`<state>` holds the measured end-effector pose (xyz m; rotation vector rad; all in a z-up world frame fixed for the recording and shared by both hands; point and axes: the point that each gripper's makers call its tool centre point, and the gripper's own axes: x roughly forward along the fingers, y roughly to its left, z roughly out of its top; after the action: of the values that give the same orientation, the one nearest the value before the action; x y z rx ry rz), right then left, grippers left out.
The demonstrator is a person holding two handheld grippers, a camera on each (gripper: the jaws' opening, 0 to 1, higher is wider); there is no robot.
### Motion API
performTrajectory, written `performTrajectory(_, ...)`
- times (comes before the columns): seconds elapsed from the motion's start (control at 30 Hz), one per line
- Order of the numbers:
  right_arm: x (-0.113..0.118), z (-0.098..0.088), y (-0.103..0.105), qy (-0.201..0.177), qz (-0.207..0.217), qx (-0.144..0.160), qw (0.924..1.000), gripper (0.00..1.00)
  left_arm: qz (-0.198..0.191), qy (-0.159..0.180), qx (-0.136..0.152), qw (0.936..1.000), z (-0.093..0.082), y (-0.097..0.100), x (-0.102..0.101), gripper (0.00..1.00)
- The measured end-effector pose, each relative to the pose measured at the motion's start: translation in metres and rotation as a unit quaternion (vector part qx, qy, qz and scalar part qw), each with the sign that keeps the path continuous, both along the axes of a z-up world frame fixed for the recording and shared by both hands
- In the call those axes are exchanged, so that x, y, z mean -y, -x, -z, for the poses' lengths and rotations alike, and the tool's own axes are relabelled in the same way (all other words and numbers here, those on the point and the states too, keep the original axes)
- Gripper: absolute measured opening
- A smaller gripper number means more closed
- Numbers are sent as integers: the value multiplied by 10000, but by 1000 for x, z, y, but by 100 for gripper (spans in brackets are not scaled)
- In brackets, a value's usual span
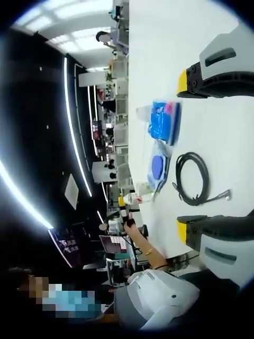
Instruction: Arrange the tabletop items into an orderly group along one side of the table until the central work area is clear of visible clutter.
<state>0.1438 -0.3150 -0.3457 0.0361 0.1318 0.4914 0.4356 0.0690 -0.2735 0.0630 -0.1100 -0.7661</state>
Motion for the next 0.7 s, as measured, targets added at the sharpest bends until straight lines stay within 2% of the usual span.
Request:
performTrajectory(0.1,0,0,0,7,8,-2,10000,89,6,-38,0,10000,0,1,1,52)
performTrajectory(0.23,1,1,1,17,10,-12,10000,89,-64,-278,13,9996,-2,5,-1,61)
performTrajectory(0.33,1,0,1,15,-4,-2,10000,89,-115,-205,-28,9997,-3,6,-5,65)
performTrajectory(0.37,1,-1,0,10,-15,8,10000,89,-115,-88,-55,9999,-7,9,-7,66)
performTrajectory(0.7,4,0,-3,19,62,-3,10000,87,-230,-104,22,9997,-9,23,-9,79)
